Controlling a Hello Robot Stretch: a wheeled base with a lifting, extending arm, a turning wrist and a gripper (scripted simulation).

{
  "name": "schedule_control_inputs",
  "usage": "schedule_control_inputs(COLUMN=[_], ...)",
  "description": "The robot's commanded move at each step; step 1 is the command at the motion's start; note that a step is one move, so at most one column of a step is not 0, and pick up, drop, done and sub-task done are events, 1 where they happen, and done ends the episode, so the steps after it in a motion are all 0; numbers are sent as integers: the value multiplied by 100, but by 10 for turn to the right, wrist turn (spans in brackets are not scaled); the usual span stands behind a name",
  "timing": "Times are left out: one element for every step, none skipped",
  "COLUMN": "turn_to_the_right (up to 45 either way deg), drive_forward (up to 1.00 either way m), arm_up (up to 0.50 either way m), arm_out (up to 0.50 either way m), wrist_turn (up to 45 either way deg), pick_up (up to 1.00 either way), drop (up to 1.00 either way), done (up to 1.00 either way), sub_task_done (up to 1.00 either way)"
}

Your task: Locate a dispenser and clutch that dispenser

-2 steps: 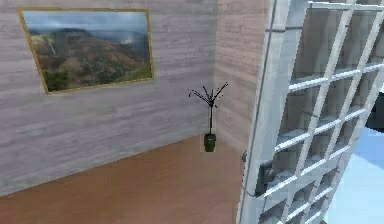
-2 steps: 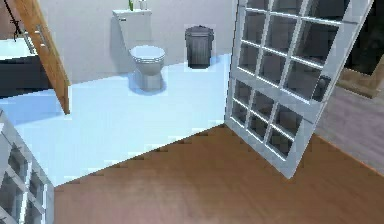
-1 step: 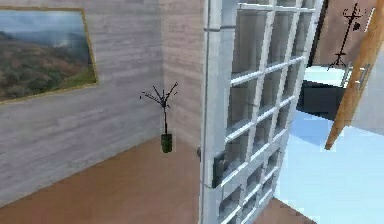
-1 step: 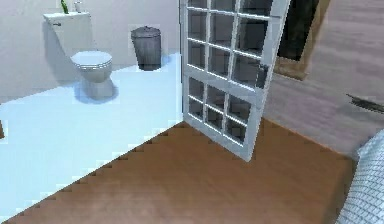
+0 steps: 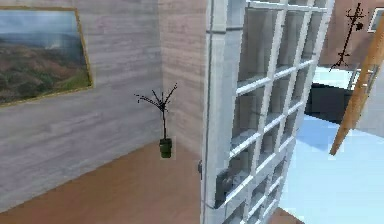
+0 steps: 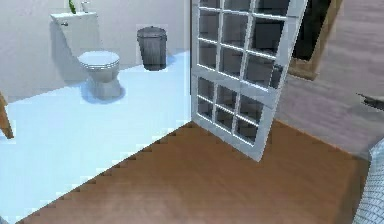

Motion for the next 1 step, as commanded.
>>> schedule_control_inputs(turn_to_the_right=[450], drive_forward=[0], arm_up=[0], arm_out=[0], wrist_turn=[0], pick_up=[0], drop=[0], done=[0], sub_task_done=[0])
